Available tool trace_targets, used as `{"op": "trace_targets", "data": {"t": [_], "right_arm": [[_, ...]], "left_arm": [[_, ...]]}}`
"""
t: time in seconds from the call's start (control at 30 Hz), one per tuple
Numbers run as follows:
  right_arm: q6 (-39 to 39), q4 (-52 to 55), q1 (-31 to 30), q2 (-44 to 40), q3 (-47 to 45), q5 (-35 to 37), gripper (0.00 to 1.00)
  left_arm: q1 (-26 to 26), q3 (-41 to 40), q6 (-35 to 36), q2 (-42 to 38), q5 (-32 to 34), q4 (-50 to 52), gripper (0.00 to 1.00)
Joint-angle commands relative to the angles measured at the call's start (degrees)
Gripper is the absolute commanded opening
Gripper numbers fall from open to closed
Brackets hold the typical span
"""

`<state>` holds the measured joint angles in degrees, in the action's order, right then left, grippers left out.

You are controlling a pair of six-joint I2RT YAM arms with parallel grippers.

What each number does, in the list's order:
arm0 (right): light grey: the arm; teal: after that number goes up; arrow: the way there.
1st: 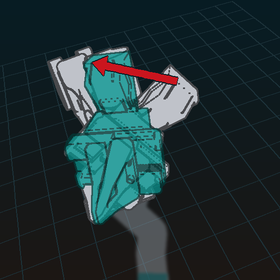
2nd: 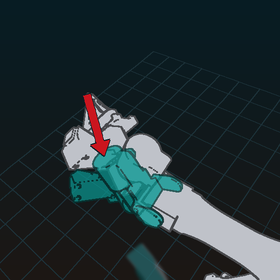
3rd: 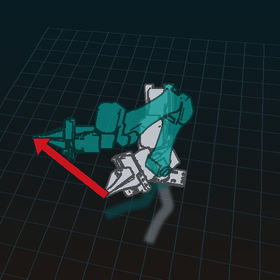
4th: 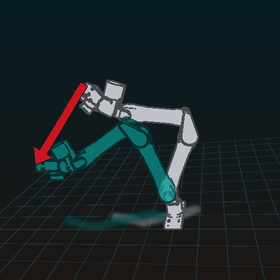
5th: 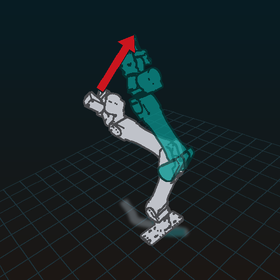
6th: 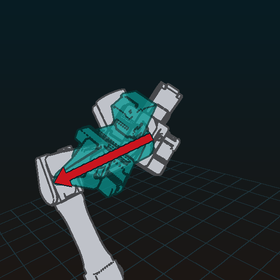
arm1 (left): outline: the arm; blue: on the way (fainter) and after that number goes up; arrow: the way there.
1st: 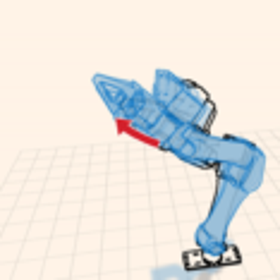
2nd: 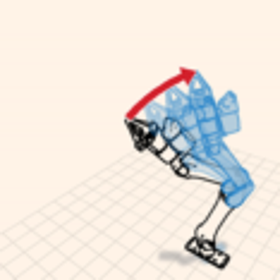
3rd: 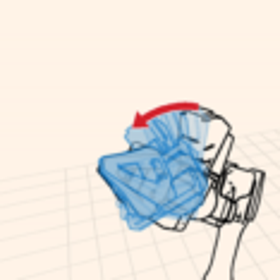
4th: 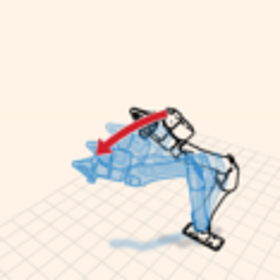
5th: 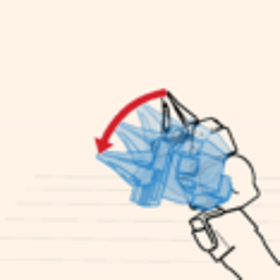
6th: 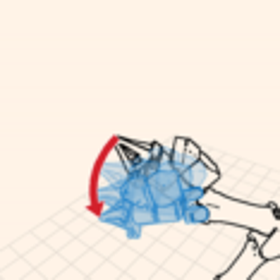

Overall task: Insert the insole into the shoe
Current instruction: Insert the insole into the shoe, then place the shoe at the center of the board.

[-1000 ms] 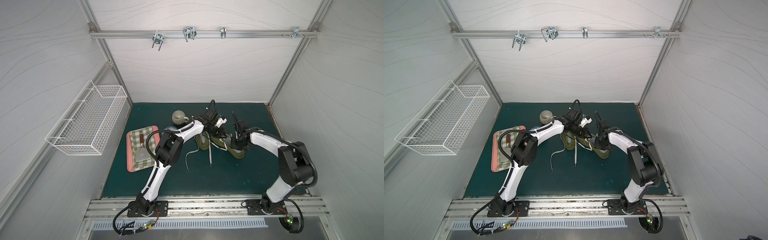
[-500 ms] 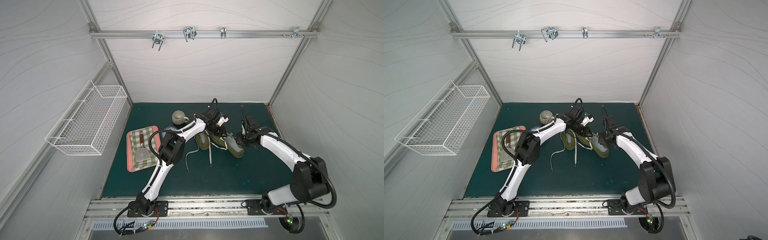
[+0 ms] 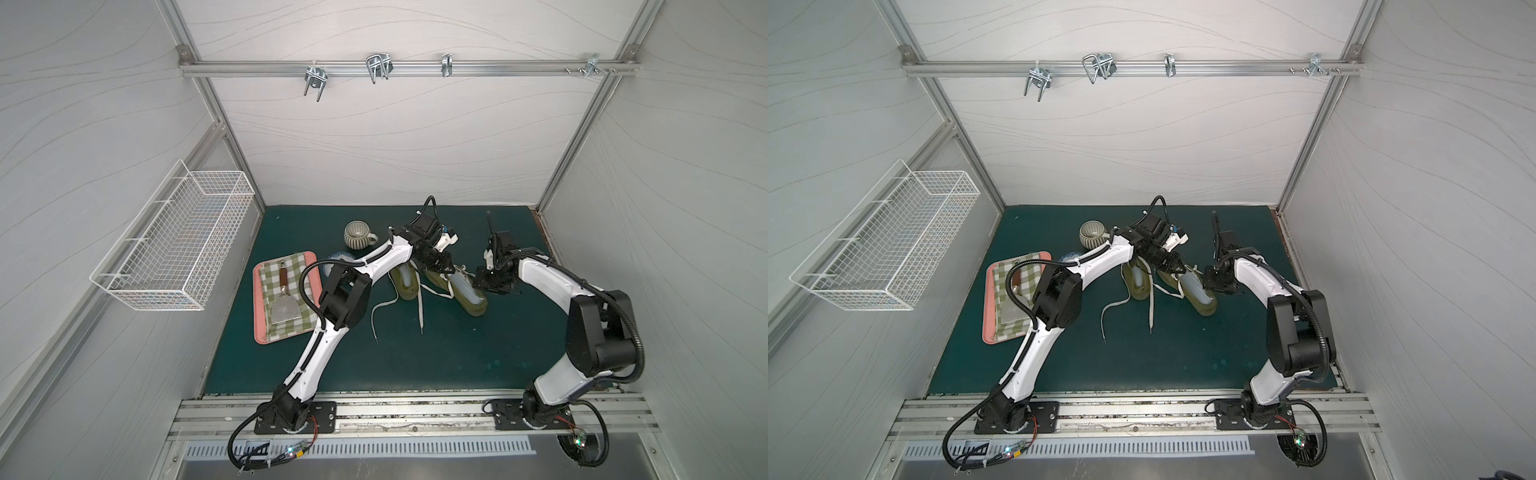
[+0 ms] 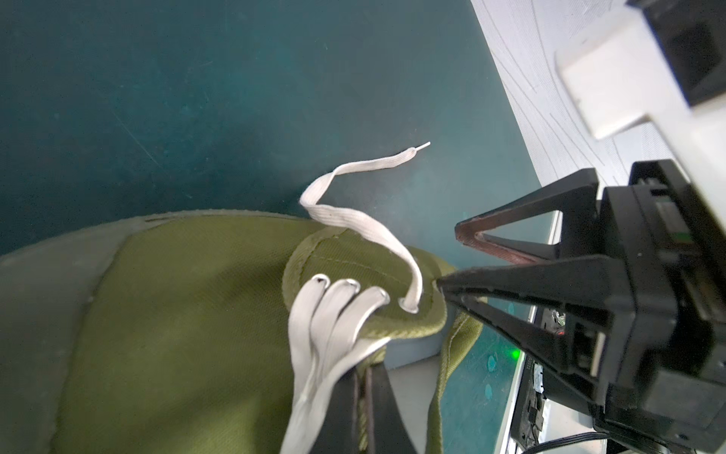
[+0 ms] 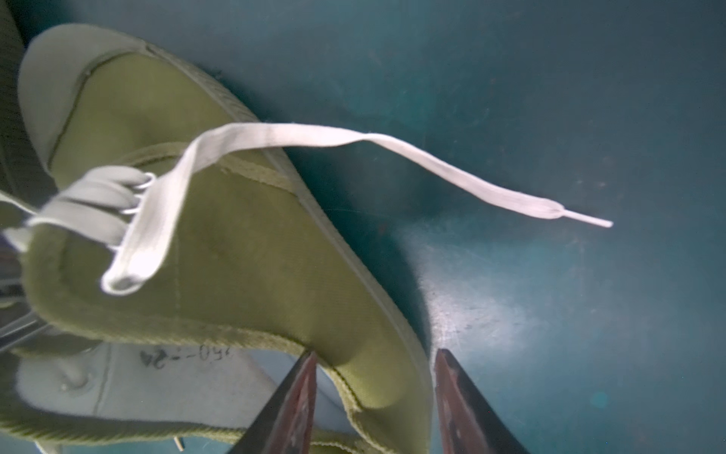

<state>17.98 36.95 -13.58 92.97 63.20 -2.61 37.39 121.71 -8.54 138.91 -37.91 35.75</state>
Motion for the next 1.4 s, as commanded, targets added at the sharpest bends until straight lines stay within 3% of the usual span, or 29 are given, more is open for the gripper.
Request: {"op": "trace_targets", "data": {"t": [0.0, 0.17, 0.3, 0.63, 1.03, 1.37], "right_arm": [[-0.2, 0.8, -0.2, -1.0, -1.7, -1.6, 0.55], [0.3, 1.8, -0.7, -2.7, -4.0, -2.0, 0.58], [0.9, 2.6, -0.8, -2.2, -5.6, -1.0, 0.54], [7.2, -1.1, -2.8, -6.0, -9.0, -7.0, 0.0], [16.3, -9.4, -2.6, -5.7, -12.0, -11.8, 0.0], [19.3, -12.1, -3.8, -3.4, -13.0, -10.3, 0.0]], "left_arm": [[-0.2, 2.0, 1.4, 0.7, 0.6, -0.4, 0.0], [-0.2, 2.3, 1.3, 0.7, 0.7, -0.4, 0.0], [-0.1, 2.4, 1.0, 0.3, 1.1, -0.1, 0.0], [2.2, 4.3, 5.0, 0.0, 7.0, 4.1, 0.0], [5.8, 3.6, 11.1, -1.4, 16.1, 8.1, 0.0], [6.9, 1.1, 8.4, -1.6, 12.9, 6.8, 0.13]]}}
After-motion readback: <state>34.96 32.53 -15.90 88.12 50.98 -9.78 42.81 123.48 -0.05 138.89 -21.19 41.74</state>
